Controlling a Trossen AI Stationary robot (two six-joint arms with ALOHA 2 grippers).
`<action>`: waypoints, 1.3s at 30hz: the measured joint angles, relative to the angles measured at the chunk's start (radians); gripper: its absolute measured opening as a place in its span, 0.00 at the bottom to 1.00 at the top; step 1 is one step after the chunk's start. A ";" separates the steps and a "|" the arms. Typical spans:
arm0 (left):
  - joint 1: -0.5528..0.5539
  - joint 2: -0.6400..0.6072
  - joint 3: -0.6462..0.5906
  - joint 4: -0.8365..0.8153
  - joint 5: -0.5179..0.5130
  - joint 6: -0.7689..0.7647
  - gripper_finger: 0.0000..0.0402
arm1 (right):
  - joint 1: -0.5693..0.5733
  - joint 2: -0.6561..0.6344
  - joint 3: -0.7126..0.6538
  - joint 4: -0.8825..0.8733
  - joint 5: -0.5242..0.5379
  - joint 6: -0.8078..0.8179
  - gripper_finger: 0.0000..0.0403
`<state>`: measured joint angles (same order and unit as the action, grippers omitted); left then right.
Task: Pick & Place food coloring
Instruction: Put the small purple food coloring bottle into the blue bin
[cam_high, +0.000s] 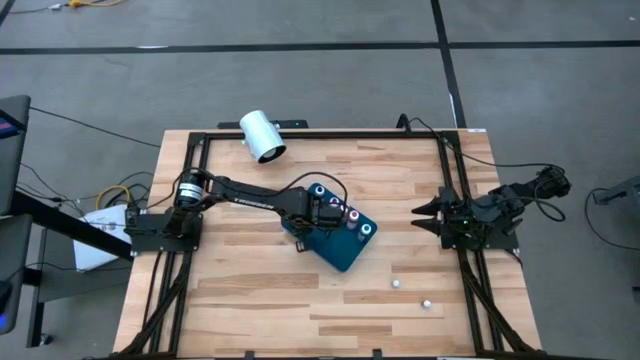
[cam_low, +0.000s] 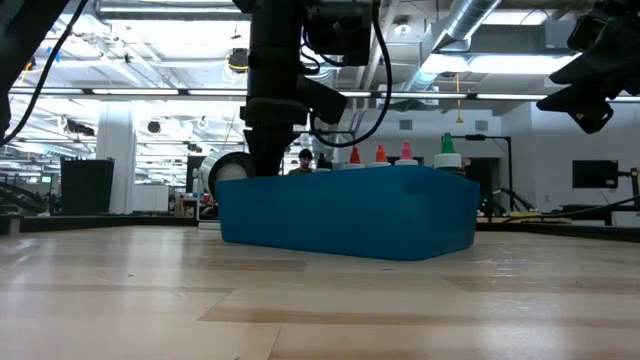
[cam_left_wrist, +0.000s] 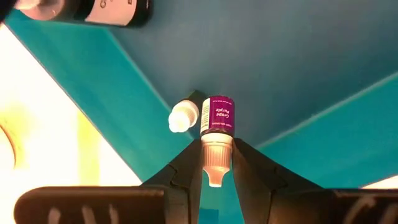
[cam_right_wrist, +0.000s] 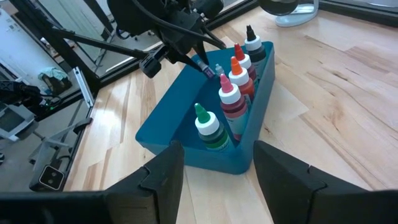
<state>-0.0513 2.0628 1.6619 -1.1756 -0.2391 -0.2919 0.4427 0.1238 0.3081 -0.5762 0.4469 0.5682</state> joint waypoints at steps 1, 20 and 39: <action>0.000 0.000 0.000 -0.001 0.000 0.001 0.18 | 0.000 0.000 0.000 0.000 0.000 0.000 0.45; -0.001 0.000 0.000 -0.092 0.021 0.033 0.18 | 0.000 0.000 0.000 0.008 0.051 0.000 0.45; -0.004 0.149 0.124 -0.232 0.000 0.043 0.19 | 0.000 0.000 0.001 0.004 0.052 0.000 0.45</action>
<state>-0.0554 2.2118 1.7858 -1.4080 -0.2392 -0.2489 0.4427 0.1241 0.3088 -0.5721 0.4988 0.5682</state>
